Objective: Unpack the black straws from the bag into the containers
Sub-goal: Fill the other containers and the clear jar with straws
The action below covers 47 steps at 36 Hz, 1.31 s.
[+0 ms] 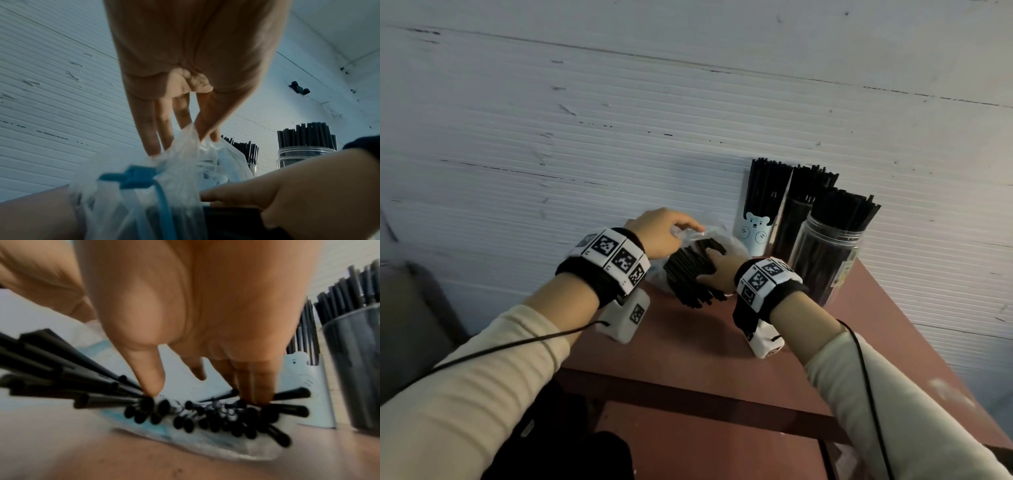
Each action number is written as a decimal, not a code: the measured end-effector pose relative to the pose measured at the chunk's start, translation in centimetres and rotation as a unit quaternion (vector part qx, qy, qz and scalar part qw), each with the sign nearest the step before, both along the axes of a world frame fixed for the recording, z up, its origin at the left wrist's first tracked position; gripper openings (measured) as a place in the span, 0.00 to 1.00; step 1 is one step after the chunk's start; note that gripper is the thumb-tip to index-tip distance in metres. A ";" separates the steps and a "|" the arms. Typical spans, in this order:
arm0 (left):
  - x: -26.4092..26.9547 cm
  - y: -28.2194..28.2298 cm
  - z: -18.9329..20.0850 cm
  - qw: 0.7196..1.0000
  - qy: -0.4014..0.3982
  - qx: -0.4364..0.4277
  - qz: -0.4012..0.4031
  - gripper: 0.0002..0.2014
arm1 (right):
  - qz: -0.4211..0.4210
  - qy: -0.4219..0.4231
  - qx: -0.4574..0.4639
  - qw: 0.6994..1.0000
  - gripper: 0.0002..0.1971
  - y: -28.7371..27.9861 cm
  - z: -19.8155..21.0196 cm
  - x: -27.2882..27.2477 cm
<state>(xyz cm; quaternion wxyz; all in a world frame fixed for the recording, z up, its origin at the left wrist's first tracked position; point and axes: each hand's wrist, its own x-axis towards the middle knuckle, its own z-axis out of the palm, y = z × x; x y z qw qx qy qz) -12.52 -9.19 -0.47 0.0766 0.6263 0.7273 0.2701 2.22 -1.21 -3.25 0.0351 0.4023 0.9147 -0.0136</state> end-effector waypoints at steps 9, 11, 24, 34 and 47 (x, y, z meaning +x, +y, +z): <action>0.0 0.1 -0.3 1.000 -0.009 -0.012 0.006 0.24 | 0.051 0.024 -0.006 0.998 0.26 0.2 0.2 -0.3; -0.1 -0.1 -0.1 1.000 -0.006 -0.015 0.010 0.24 | 0.067 0.027 0.001 0.997 0.24 0.3 0.2 -0.3; -0.5 -0.5 -0.1 0.999 -0.029 -0.013 0.006 0.24 | 0.079 0.058 -0.017 0.995 0.09 1.1 0.1 -0.4; -0.6 -0.8 -0.7 1.000 -0.030 -0.005 -0.009 0.19 | 0.052 0.122 -0.049 0.990 0.13 1.2 0.7 0.2; 2.4 -1.5 -1.2 0.998 0.034 0.058 -0.014 0.28 | 0.083 0.202 -0.135 0.967 0.14 -1.0 3.8 8.2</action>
